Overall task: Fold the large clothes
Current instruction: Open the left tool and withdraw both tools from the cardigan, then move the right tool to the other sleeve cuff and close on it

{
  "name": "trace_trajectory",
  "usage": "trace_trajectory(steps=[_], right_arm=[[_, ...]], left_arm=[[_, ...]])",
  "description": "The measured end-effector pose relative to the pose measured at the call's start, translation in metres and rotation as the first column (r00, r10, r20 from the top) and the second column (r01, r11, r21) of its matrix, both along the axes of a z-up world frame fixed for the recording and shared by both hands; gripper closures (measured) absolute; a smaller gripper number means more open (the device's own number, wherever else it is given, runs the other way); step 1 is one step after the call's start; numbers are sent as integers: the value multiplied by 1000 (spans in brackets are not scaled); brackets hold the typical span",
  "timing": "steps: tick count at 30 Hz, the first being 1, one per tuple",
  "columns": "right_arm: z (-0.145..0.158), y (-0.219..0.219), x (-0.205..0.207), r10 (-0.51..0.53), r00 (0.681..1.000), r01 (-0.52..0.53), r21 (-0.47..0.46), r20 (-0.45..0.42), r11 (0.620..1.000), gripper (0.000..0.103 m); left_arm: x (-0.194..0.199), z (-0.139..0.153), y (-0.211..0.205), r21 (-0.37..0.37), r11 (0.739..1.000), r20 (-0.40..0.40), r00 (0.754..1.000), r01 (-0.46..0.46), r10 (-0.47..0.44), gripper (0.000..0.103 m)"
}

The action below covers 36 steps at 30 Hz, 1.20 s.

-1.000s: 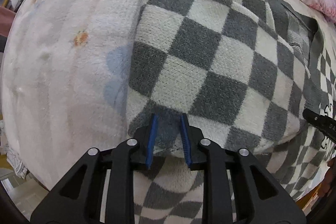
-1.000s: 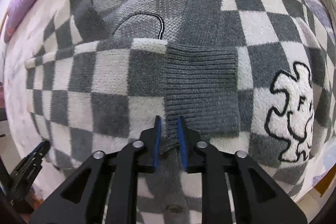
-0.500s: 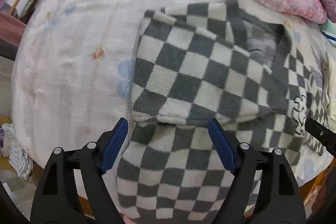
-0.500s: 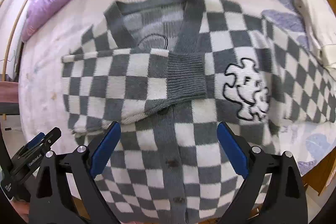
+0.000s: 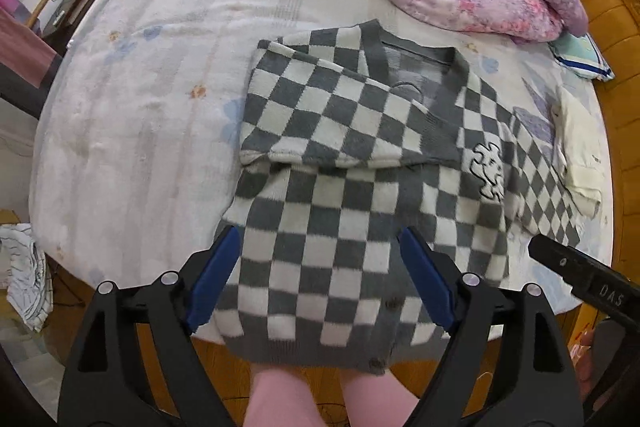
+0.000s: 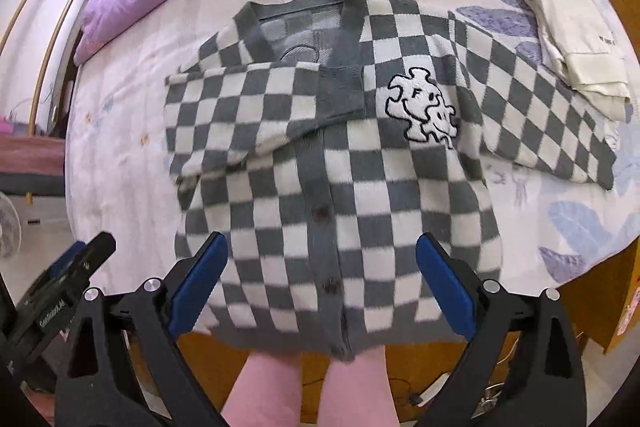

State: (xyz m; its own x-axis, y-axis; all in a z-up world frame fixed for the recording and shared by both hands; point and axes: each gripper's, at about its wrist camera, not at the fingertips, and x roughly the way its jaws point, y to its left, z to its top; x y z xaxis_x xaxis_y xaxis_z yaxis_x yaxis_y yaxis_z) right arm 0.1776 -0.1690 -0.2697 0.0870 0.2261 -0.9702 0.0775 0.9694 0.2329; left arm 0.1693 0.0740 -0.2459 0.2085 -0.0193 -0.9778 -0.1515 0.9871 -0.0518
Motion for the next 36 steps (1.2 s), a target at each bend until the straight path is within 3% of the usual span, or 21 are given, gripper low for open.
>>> trace_trajectory(steps=[6, 14, 18, 30, 36], right_arm=[[48, -4, -42, -22, 997, 25, -39, 77, 999, 12], [96, -9, -104, -98, 977, 119, -100, 191, 988, 11], [103, -20, -131, -154, 968, 174, -89, 196, 981, 12], [108, -94, -164, -370, 904, 394, -81, 213, 915, 12], [92, -162, -160, -483, 858, 497, -48, 176, 866, 12]], left_arm=[[-38, 38, -18, 5, 998, 45, 997, 63, -63, 20], [-79, 77, -39, 9, 981, 146, 970, 196, -195, 20], [-92, 86, -50, -53, 963, 167, 953, 266, -254, 20], [-101, 91, -109, 3, 911, 185, 895, 412, -406, 20], [-82, 81, -154, -7, 899, 154, 888, 439, -433, 16]])
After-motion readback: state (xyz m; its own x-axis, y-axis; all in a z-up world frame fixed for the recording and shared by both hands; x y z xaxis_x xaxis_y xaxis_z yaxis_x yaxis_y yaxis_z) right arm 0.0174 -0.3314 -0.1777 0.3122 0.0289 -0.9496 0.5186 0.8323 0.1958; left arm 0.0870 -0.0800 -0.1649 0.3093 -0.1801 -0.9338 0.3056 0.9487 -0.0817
